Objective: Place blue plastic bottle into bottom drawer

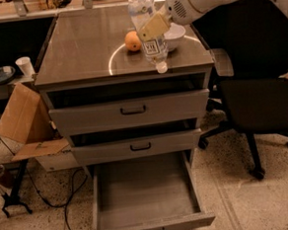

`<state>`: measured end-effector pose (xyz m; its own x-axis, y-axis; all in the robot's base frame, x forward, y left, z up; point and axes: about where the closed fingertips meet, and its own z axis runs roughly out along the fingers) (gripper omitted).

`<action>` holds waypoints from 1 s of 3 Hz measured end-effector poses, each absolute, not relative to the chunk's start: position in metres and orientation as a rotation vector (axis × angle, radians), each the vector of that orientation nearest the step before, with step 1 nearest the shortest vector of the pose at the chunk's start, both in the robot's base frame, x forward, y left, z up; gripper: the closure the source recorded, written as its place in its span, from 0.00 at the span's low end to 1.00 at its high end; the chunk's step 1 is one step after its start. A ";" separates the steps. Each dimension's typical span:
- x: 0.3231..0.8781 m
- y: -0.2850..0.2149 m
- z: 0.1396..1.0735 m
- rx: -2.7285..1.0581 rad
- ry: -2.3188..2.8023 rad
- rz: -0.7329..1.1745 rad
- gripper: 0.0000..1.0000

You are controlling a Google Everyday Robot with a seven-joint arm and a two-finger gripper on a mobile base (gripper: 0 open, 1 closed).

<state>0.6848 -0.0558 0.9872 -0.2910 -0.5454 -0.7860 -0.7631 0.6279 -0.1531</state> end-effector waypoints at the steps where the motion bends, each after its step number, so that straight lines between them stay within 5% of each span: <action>1: 0.655 -0.057 0.947 -1.311 1.961 0.125 1.00; 3: 0.631 -0.054 0.869 -1.495 1.991 0.035 1.00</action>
Offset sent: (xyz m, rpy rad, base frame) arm -0.0696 0.0008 -0.1897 -0.5534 0.0203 0.2798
